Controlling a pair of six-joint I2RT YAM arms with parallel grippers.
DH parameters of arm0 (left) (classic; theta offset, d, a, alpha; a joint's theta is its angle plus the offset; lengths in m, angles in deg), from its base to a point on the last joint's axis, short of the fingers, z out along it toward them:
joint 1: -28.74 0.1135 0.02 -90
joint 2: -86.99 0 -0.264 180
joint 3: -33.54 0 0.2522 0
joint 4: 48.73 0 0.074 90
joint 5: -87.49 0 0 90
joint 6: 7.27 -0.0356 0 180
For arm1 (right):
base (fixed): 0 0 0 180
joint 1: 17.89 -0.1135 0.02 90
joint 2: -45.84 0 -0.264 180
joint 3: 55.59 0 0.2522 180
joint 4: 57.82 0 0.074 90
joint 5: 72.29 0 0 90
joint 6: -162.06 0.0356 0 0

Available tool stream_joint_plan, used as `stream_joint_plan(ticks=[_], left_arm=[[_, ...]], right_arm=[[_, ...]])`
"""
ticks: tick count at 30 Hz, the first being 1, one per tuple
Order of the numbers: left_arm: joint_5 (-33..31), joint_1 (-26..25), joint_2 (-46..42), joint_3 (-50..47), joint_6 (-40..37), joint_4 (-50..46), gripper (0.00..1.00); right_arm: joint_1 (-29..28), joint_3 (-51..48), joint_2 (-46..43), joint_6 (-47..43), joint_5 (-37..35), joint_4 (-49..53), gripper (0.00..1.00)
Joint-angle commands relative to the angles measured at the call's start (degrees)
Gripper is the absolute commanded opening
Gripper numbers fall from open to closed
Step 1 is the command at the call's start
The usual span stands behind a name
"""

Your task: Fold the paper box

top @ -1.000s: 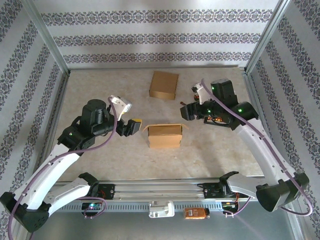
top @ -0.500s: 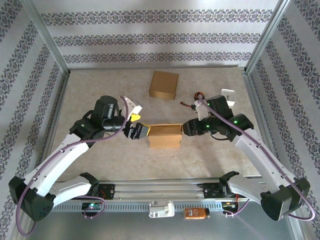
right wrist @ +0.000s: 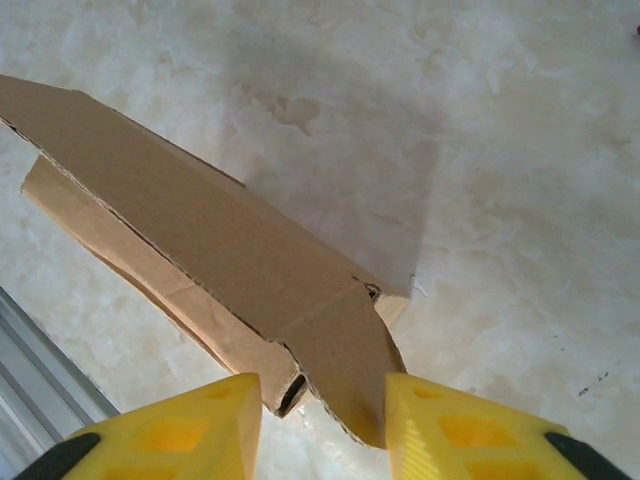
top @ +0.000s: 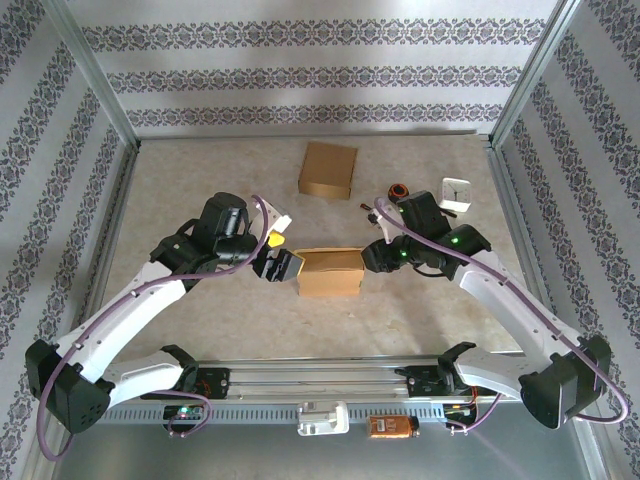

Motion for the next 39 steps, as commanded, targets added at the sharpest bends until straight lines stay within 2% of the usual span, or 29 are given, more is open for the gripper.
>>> stream_joint_plan(ticks=[1, 4, 6, 12, 16, 20, 28, 30, 32, 34, 39], left_arm=[[-2.0, -0.5, 0.4, -1.2, 0.2, -0.1, 0.85], [-1.9, -0.5, 1.3, -1.0, 1.6, -0.2, 0.83], [-1.6, -0.5, 2.3, -0.1, 2.8, -1.5, 0.79], [-0.9, -0.5, 5.3, 0.8, 5.3, -4.3, 0.59], [-0.7, -0.5, 6.9, 1.6, 6.5, -4.0, 0.53], [-0.7, -0.5, 7.9, 2.1, 6.5, -4.5, 0.41], [-1.3, -0.5, 7.6, 2.5, 7.0, -8.0, 0.39], [-1.5, -0.5, 7.7, 2.7, 7.3, -8.4, 0.34], [-0.6, -0.5, 8.1, 2.9, 7.6, -8.2, 0.19], [-0.2, -0.5, 8.6, 3.2, 8.1, -7.9, 0.1], [-2.5, -0.5, 8.5, 3.1, 12.3, -5.8, 0.09]], right_arm=[[-0.7, -0.9, -0.3, -1.1, -0.7, -1.6, 0.3], [-1.0, -1.1, -0.2, 0.3, -2.0, -2.4, 0.21], [-1.2, -1.0, -0.1, 0.9, -2.9, -2.5, 0.15], [-2.0, -1.0, 0.2, 1.9, -3.9, -2.4, 0.07], [-2.3, -0.8, 0.6, 2.1, -3.9, -2.2, 0.07], [-2.4, -0.3, 0.7, 2.2, -4.3, -2.0, 0.07], [-2.4, 0.5, 0.6, 3.6, -5.4, -2.0, 0.08], [-2.4, 0.6, 0.6, 3.9, -6.0, -2.0, 0.09], [-2.6, 0.7, 0.5, 4.5, -7.6, -2.1, 0.1], [-2.7, 0.5, 0.1, 5.1, -8.0, -2.6, 0.1], [-3.4, -0.2, -1.1, 7.8, -8.2, -4.0, 0.1]])
